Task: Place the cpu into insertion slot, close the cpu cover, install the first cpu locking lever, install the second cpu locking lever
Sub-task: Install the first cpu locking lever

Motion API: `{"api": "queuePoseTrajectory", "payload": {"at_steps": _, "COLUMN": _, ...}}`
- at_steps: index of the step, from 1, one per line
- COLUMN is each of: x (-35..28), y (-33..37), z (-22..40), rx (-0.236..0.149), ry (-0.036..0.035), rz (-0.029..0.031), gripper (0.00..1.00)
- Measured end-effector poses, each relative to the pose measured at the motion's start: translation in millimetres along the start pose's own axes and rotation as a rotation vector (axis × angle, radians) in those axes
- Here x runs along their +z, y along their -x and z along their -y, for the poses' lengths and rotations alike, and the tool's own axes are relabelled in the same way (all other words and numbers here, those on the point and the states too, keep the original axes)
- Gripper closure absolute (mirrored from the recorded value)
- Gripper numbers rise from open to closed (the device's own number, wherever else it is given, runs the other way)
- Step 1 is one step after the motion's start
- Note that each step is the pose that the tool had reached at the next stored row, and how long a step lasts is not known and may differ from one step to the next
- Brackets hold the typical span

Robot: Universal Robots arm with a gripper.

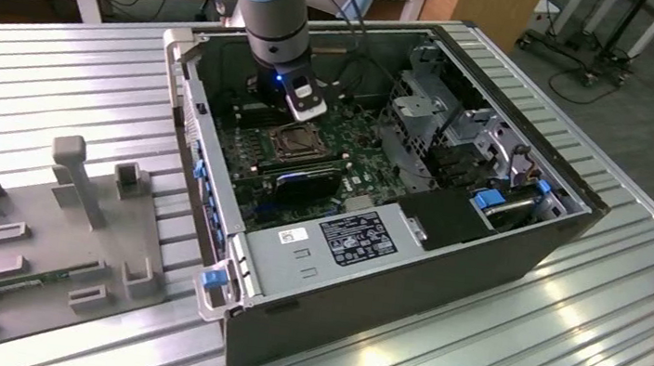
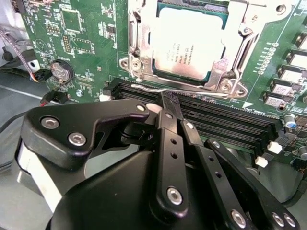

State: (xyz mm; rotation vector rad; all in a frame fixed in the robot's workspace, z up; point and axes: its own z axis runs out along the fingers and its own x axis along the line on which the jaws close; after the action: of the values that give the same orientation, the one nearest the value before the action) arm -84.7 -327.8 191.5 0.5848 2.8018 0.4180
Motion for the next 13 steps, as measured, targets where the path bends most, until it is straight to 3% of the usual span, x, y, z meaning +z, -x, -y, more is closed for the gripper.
{"api": "queuePoseTrajectory", "payload": {"at_steps": 13, "x": 1.2, "y": 0.2, "z": 1.7, "rx": 0.000, "ry": 0.0000, "rz": 0.0000, "gripper": 0.90}}
